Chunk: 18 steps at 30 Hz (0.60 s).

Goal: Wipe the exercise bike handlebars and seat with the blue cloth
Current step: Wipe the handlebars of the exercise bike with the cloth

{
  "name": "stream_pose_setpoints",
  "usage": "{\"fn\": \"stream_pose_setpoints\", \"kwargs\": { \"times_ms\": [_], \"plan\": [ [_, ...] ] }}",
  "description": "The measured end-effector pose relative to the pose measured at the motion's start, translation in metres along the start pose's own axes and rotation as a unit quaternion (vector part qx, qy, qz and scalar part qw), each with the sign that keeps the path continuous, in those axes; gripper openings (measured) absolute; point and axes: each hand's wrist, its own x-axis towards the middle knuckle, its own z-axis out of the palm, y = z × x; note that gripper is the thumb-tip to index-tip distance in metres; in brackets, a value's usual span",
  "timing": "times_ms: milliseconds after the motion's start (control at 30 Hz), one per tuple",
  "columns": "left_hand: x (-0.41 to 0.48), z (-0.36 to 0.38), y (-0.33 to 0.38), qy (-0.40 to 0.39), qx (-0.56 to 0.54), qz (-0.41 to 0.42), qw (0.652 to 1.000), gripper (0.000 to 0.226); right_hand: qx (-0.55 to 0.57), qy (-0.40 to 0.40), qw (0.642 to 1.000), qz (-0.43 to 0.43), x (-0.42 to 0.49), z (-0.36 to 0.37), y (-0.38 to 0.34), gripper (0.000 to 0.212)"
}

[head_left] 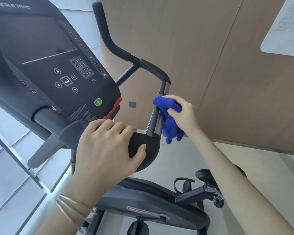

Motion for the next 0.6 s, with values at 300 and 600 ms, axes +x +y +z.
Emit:
{"fn": "stream_pose_setpoints", "kwargs": {
  "times_ms": [300, 600],
  "plan": [
    [0.000, -0.005, 0.006, -0.010, 0.023, -0.017, 1.000, 0.049, 0.080, -0.008, 0.996, -0.040, -0.091, -0.006, 0.010, 0.056],
    [0.002, 0.000, 0.036, -0.020, 0.070, -0.100, 0.992, 0.056, 0.139, -0.081, 0.985, 0.068, -0.101, -0.005, 0.044, 0.053]
  ]
}}
